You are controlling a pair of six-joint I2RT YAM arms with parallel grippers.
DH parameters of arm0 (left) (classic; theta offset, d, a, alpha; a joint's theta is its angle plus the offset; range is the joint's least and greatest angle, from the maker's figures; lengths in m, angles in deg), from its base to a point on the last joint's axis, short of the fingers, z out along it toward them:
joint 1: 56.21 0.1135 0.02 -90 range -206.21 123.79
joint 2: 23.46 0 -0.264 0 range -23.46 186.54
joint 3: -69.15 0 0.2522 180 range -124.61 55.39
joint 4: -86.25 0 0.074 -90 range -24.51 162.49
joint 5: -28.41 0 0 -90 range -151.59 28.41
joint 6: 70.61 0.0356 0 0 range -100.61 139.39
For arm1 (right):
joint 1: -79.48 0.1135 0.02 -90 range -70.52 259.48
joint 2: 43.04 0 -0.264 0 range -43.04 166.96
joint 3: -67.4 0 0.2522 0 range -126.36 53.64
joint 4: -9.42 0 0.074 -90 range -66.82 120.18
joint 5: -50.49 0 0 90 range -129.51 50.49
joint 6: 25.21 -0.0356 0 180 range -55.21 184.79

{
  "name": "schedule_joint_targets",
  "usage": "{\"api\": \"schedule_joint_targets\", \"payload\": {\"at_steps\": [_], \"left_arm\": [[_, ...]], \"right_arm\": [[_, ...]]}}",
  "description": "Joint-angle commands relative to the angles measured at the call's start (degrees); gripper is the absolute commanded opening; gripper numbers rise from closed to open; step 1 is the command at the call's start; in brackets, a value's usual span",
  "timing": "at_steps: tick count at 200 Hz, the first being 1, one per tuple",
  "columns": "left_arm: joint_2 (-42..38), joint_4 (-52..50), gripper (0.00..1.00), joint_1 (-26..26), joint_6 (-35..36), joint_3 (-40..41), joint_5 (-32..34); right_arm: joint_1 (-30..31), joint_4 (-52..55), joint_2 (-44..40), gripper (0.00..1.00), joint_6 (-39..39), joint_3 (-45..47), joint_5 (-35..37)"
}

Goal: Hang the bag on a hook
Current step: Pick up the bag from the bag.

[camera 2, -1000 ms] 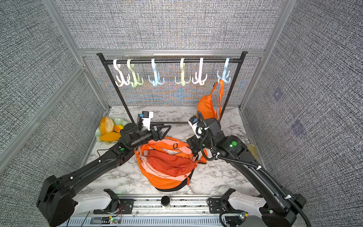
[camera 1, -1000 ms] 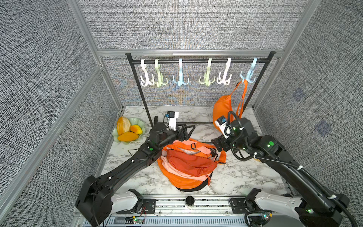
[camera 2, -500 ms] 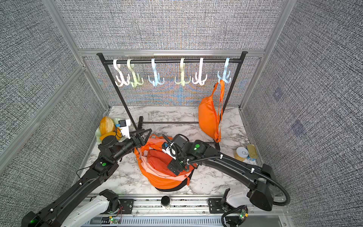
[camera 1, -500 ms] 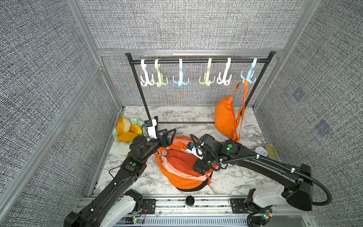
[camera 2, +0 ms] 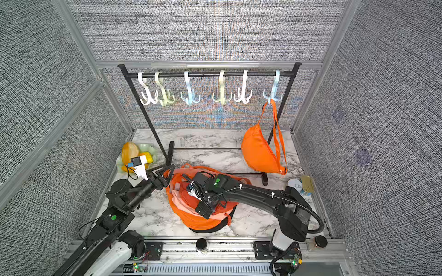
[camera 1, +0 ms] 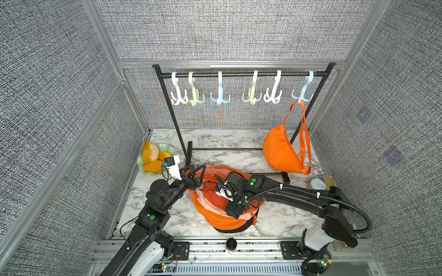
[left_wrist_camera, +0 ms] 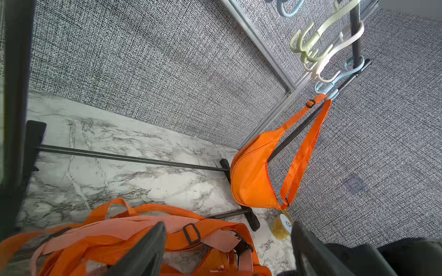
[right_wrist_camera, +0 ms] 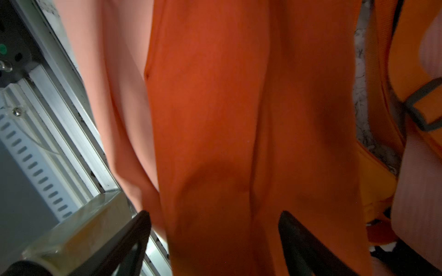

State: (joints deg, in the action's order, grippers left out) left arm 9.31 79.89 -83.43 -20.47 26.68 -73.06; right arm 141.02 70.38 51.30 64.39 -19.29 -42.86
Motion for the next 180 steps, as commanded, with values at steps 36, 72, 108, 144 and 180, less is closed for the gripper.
{"api": "schedule_joint_targets", "payload": {"at_steps": [36,72,108,144,180], "left_arm": [[-3.28,-3.11,0.82,0.06,1.62,-0.38,0.89],[-3.48,-2.29,0.83,0.06,1.27,-1.19,-0.71],[0.13,-1.37,0.85,0.06,0.44,-3.01,-4.74],[3.43,4.42,0.85,-0.1,-4.22,-2.41,-10.18],[7.01,9.71,0.86,-2.77,-7.23,-3.18,-12.36]], "right_arm": [[0.6,-0.54,0.89,0.31,-1.59,-0.33,-0.03],[0.6,-1.93,-4.16,0.06,-2.21,-0.47,0.78],[-0.17,-5.27,-11.87,0.0,-3.24,0.36,3.64],[-4.08,-8.88,-20.89,0.0,-5.32,2.0,6.9],[-8.52,-14.79,-29.04,0.0,-7.18,5.51,10.36]]}}
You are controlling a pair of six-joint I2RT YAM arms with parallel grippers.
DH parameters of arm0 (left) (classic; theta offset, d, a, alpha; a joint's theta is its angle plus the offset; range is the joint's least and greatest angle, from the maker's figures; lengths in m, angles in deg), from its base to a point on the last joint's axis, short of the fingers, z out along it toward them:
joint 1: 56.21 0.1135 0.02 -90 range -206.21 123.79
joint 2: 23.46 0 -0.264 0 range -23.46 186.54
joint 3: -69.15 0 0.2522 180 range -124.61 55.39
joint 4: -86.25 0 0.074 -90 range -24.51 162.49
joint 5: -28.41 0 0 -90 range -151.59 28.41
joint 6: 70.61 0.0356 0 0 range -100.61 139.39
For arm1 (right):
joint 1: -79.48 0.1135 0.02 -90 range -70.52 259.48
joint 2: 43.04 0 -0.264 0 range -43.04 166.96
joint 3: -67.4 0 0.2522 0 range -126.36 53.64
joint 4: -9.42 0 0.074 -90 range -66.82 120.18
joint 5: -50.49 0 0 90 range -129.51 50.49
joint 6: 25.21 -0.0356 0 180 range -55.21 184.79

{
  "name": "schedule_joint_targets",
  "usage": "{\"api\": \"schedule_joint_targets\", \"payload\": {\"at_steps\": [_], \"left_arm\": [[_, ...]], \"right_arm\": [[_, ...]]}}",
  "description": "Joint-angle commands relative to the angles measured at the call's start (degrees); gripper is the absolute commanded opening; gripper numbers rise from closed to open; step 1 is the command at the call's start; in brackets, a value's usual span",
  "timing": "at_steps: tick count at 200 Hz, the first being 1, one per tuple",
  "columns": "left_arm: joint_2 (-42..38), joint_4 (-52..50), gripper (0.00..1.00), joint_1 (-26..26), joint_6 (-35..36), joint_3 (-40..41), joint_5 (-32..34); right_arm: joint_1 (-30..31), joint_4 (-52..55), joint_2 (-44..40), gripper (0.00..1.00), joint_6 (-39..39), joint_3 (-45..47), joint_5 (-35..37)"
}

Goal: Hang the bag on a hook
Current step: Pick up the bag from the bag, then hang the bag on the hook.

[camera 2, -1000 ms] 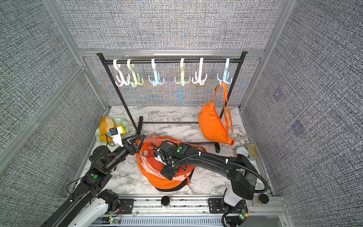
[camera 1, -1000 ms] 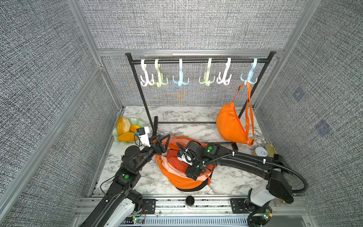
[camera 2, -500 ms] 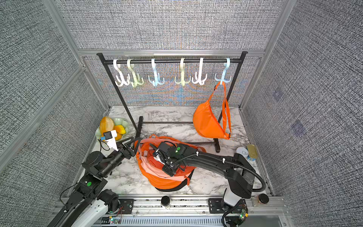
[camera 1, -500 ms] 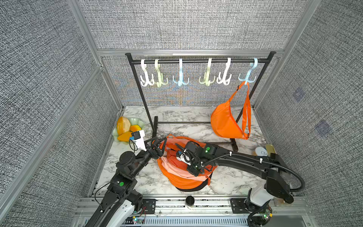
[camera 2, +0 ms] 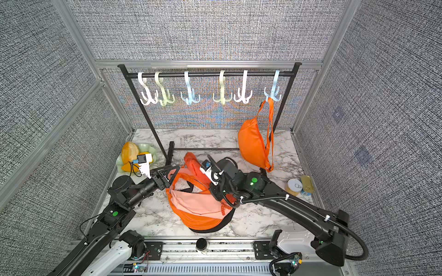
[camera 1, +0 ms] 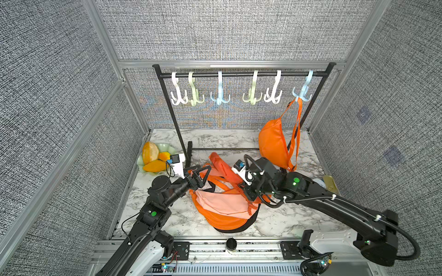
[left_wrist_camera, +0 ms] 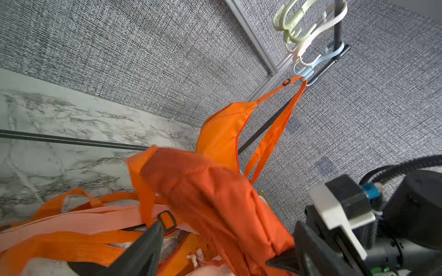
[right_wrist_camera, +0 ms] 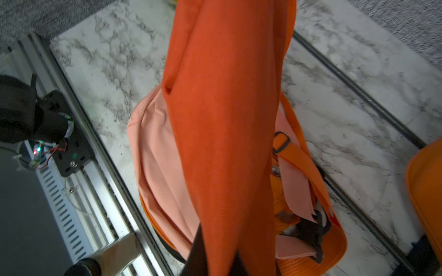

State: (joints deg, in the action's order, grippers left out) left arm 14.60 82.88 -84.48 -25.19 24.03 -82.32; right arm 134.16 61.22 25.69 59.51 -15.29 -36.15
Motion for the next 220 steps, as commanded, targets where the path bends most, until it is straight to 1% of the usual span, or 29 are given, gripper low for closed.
{"api": "schedule_joint_targets", "payload": {"at_steps": [1,33,52,83,118,160,186,204,220], "left_arm": [[1.83,6.86,0.86,-1.88,-2.52,-0.54,-3.04],[7.56,10.48,0.86,-8.68,-1.58,-2.27,-0.32],[12.08,13.68,0.87,-11.09,-1.89,-3.56,-0.25],[18.76,19.05,0.87,-12.7,-2.88,-6.16,-0.52],[25.91,22.24,0.87,-14.33,-2.71,-10.81,-1.35],[32.8,21.65,0.85,-15.62,-1.92,-15.16,-0.29],[34.95,19.53,0.8,-16.35,-0.81,-16.92,1.93],[36.47,18.18,0.72,-17.12,0.07,-18.6,2.6],[37.63,16.39,0.63,-17.68,1.03,-20.11,2.89]], "right_arm": [[-1.75,-5.75,-3.56,0.0,-2.34,1.6,3.71],[-2.98,-7.45,-5.95,0.0,-3.16,2.3,8.32],[-2.96,-8.21,-6.32,0.0,-3.33,2.3,9.36],[-2.65,-9.22,-6.24,0.0,-3.27,2.53,9.65],[-1.58,-10.4,-5.64,0.0,-3.38,3.33,10.23],[1.14,-11.26,-4.79,0.0,-3.33,3.95,15.38],[3.25,-13.05,-5.09,0.0,-3.26,5.19,19.6],[4.42,-13.01,-4.36,0.0,-2.66,5.3,22.51],[4.65,-12.65,-3.63,0.0,-2.46,5.12,23.78]]}}
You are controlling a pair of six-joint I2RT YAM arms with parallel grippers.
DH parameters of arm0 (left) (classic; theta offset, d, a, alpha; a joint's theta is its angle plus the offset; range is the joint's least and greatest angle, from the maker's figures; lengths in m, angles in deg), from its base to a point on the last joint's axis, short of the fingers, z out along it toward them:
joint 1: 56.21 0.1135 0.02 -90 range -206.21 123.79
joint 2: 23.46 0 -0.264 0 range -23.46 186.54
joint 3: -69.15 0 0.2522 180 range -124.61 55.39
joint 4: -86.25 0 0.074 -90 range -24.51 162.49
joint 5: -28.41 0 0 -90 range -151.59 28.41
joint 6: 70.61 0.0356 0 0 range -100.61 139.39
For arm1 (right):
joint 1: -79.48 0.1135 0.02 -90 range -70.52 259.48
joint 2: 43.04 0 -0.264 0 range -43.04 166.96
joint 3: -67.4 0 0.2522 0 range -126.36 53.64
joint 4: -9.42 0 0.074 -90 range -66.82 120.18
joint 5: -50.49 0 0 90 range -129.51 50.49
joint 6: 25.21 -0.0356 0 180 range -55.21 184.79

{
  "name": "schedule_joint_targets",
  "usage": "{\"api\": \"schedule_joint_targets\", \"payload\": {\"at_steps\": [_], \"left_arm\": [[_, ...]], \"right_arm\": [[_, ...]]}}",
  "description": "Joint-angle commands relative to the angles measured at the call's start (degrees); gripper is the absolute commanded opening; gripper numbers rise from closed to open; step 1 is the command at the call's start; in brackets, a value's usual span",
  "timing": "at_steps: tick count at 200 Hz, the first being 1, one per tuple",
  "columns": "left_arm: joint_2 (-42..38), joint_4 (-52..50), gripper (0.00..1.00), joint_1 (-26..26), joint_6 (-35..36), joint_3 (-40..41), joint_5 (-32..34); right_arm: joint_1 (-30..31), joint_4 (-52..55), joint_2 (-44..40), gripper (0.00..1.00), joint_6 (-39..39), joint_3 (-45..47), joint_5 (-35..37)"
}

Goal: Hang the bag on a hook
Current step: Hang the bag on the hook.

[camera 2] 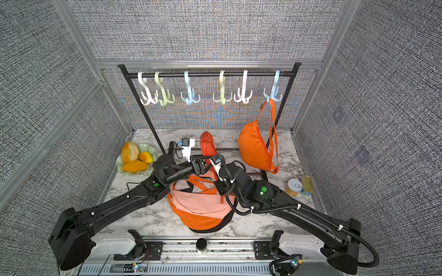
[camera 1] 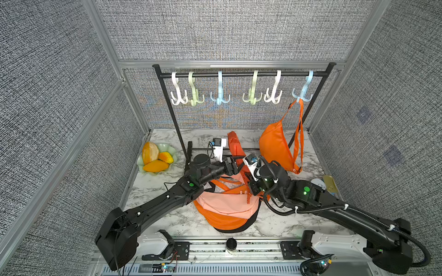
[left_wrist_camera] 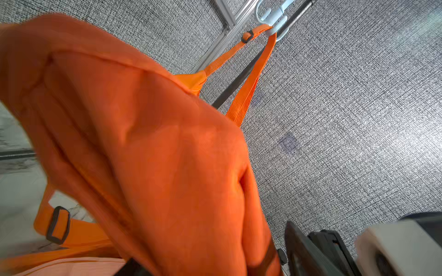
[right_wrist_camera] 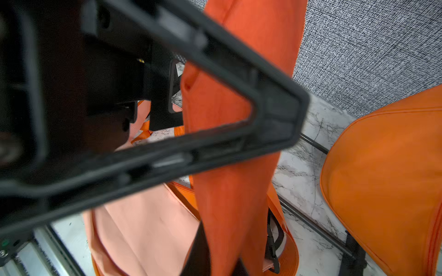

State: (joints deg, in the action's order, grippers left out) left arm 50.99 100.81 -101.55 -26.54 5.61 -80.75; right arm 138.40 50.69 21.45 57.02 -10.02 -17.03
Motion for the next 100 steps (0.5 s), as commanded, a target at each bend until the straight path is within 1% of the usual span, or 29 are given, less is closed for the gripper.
{"api": "schedule_joint_targets", "payload": {"at_steps": [1,15,29,38,44,49,56,65,73,85,100], "left_arm": [[1.27,-1.7,0.62,-0.62,2.41,-1.79,1.36],[1.91,-3.75,0.5,-1.05,3.44,-2.89,1.99],[1.96,-5.42,0.32,-1.24,4.19,-3.35,2.61],[1.84,-6.55,0.23,-1.31,4.96,-3.56,2.94],[1.6,-7.3,0.18,-1.25,5.8,-3.65,2.98],[1.33,-7.97,0.13,-1.24,6.73,-3.74,2.79],[0.75,-8.51,0.06,-1.26,8.09,-3.62,2.08],[-0.12,-8.84,0.03,-1.32,10.06,-3.25,0.61],[-1.13,-9.46,0.0,-1.16,12.01,-2.96,-0.93],[-2.74,-11.59,0.0,-1.04,14.96,-3.16,-3.14],[-4.49,-14.99,0.0,-0.42,18.36,-4.23,-6.83]], "right_arm": [[0.41,-2.11,0.62,0.0,0.03,-0.15,4.66],[0.56,-1.93,0.98,0.0,0.12,-0.33,4.72],[0.76,-1.71,1.25,0.0,0.21,-0.5,4.52],[0.72,-1.53,1.09,0.0,0.21,-0.55,4.3],[0.76,-1.28,0.8,0.06,0.29,-0.7,3.88],[0.76,-0.99,0.5,0.13,0.42,-0.78,3.18],[0.77,-0.5,-0.39,0.27,0.68,-1.0,1.75],[0.76,-0.56,-2.06,0.47,1.25,-0.72,-0.6],[0.76,-1.13,-4.07,0.58,1.74,-0.04,-2.19],[0.76,-2.2,-7.64,0.68,1.87,1.4,-2.73],[0.06,-3.03,-12.4,0.68,1.87,3.32,-1.22]]}}
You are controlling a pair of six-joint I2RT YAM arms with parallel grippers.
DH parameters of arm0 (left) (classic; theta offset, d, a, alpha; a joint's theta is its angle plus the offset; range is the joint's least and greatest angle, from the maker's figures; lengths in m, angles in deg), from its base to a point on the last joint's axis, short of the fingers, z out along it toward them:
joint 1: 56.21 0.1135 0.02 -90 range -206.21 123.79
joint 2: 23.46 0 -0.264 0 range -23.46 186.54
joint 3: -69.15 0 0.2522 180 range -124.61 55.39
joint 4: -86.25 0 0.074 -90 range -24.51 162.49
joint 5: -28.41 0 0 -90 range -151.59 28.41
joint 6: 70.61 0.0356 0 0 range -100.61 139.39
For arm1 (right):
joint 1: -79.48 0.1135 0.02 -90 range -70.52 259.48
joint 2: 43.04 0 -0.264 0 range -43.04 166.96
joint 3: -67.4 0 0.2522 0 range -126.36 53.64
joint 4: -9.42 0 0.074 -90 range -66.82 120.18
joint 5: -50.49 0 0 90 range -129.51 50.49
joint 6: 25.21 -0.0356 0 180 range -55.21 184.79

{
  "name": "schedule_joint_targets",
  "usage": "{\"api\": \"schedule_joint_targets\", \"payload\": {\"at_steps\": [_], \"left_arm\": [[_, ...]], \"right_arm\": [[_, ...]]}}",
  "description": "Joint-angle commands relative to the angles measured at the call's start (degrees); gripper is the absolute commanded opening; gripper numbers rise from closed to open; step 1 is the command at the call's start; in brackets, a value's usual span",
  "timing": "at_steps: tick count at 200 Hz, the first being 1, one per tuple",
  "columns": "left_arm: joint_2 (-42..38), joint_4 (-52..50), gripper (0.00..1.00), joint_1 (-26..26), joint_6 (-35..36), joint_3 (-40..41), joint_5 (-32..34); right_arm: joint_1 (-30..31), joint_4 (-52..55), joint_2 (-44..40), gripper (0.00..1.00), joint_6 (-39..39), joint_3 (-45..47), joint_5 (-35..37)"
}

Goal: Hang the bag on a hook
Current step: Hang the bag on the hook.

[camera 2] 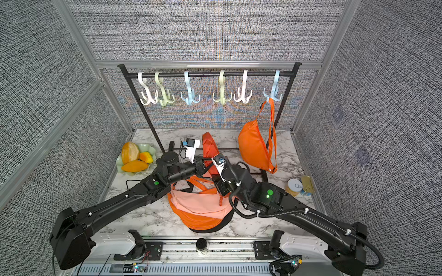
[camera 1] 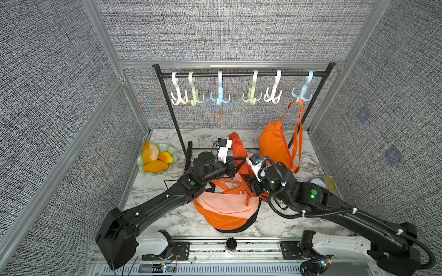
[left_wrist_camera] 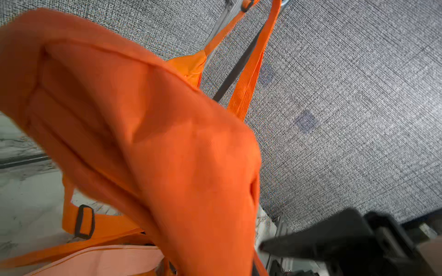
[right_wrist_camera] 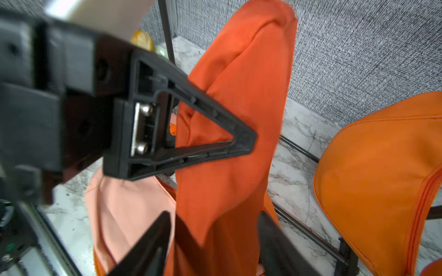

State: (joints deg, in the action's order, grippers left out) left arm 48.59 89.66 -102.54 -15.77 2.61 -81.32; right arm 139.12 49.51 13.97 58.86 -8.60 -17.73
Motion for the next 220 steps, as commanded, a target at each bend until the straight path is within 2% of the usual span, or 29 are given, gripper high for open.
{"api": "schedule_joint_targets", "payload": {"at_steps": [1,19,34,54,75,122,123,124,126,130,186,220], "left_arm": [[-2.18,-4.04,0.0,0.64,7.79,-1.34,-6.54],[-3.67,-6.43,0.0,1.86,10.74,-2.78,-12.79],[-4.9,-7.39,0.0,2.37,12.98,-3.86,-18.72],[-6.74,-8.19,0.0,2.67,15.09,-5.5,-26.11],[-8.16,-9.94,0.0,2.87,17.16,-7.35,-33.15],[-8.69,-14.25,0.0,3.08,19.67,-11.56,-42.93],[-8.69,-14.31,0.0,3.08,19.72,-11.65,-42.98],[-8.68,-14.37,0.0,3.08,19.75,-11.74,-43.05],[-8.68,-14.47,0.0,3.04,19.81,-11.85,-43.16],[-8.62,-14.68,0.0,3.08,19.89,-12.18,-43.45],[-7.41,-15.94,0.0,3.24,20.22,-14.37,-44.61],[-7.62,-16.57,0.0,3.27,20.73,-14.81,-42.72]], "right_arm": [[-0.75,-1.95,-5.5,0.68,0.03,1.97,-0.43],[-4.16,-1.61,-9.71,0.68,0.03,3.38,0.1],[-10.69,-0.64,-11.77,0.68,0.03,4.35,-2.19],[-22.05,-0.64,-13.49,0.68,0.03,6.23,-12.3],[-27.26,-3.19,-14.61,0.68,0.03,8.73,-20.67],[-30.07,-6.38,-14.82,0.68,0.03,13.81,-34.25],[-30.09,-6.55,-14.87,0.8,-1.5,13.9,-34.61],[-30.14,-6.6,-14.85,0.85,-2.31,13.99,-34.92],[-30.18,-6.76,-14.85,0.89,-2.92,14.12,-35.5],[-30.24,-7.24,-14.9,0.91,-3.17,14.59,-36.72],[-30.19,-9.43,-13.45,0.93,-2.13,17.83,-46.03],[-29.8,-9.74,-14.13,0.93,-3.16,18.63,-45.47]]}}
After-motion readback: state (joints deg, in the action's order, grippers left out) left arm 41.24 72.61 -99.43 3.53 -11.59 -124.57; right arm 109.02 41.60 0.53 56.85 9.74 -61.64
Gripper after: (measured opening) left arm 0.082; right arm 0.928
